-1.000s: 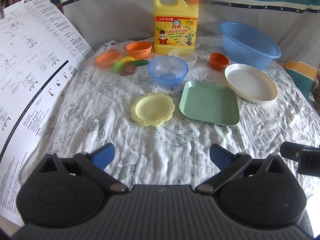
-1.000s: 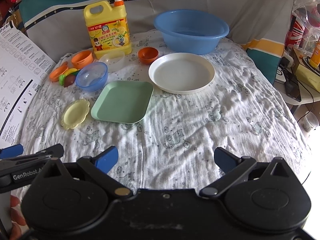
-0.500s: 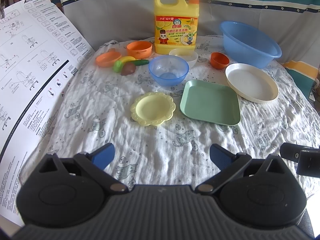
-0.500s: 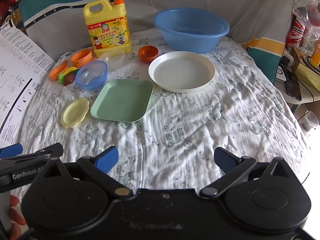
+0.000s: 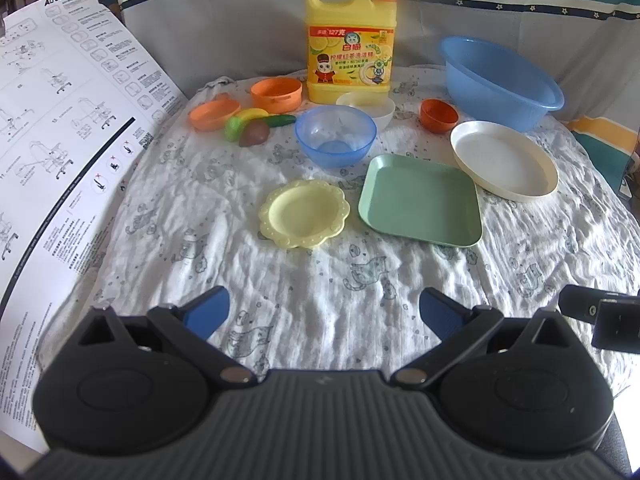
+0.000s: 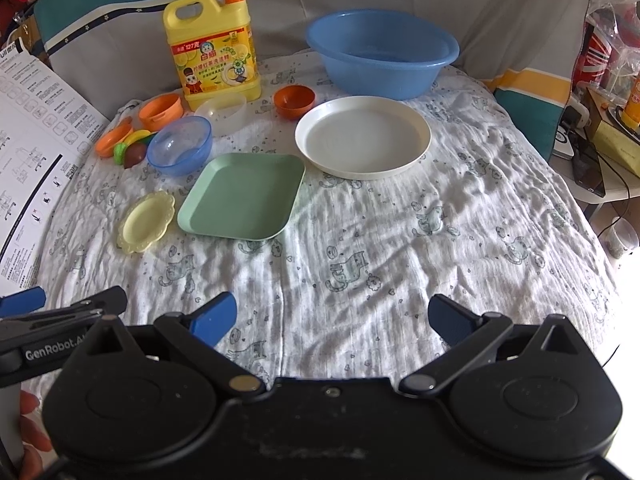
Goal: Organize plates and bowls
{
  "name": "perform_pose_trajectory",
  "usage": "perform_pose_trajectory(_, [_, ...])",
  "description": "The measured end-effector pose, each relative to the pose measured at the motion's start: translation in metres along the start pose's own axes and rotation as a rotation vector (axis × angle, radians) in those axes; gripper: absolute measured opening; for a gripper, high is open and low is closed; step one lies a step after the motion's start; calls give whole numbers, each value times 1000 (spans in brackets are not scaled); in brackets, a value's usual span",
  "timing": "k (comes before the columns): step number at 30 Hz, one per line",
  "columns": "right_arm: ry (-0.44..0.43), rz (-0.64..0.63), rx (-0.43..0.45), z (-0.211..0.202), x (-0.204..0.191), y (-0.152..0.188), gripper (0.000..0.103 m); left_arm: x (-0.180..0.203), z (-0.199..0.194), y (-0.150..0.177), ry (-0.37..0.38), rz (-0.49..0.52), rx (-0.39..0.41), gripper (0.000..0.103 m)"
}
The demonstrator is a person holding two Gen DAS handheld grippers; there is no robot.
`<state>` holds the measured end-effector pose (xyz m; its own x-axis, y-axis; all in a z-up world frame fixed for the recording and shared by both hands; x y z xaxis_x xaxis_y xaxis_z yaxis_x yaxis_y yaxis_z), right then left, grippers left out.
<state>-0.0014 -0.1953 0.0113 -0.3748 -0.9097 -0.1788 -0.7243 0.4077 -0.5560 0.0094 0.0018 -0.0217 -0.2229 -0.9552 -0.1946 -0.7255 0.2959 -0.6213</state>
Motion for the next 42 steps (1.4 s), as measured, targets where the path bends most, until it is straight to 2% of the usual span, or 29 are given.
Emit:
perform_pose_trajectory(9, [3, -4, -17, 12, 3, -2, 103, 4, 10, -5, 6, 13, -10, 103])
perform_pose_trajectory(17, [6, 15, -18, 39, 18, -16, 103, 7, 35, -24, 57, 23, 14, 103])
perform_pose_trajectory(25, [35, 70, 75, 74, 53, -67, 103, 35, 64, -83, 97, 135, 80, 103])
perform_pose_trajectory(27, [60, 93, 82, 88, 64, -85, 103, 44, 76, -102, 120, 152, 92, 103])
perform_pose_trajectory(30, [51, 140, 92, 109, 79, -108, 103, 58, 98, -130, 141, 162, 95, 103])
perform_pose_trajectory(32, [46, 165, 95, 124, 88, -124, 92, 67, 115, -147, 149, 166, 91, 103])
perform_pose_trajectory(34, [26, 190, 97, 138, 93, -136, 86, 76, 133, -162, 154, 170, 82, 103])
perform_pose_trajectory(36, [10, 202, 92, 154, 97, -148, 78, 83, 149, -174, 161, 169, 63, 94])
perform_pose_trajectory(40, [-6, 228, 66, 186, 103, -168, 56, 100, 180, -190, 179, 198, 31, 85])
perform_pose_trajectory(42, [-13, 240, 51, 201, 106, -174, 48, 107, 195, -196, 189, 206, 1, 74])
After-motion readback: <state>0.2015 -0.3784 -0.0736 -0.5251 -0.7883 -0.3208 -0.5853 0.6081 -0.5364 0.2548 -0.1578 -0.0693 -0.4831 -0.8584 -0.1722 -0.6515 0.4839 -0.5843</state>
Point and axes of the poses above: each gripper's, at about its wrist camera, not at the fingertips, and z roughly the way its jaws point, x to its right, y to its underside, the point moved 1 cm from there along z, roughly the way its jaws point, and after that the axes turned 15 degrees about z, right-handed, at the moved point
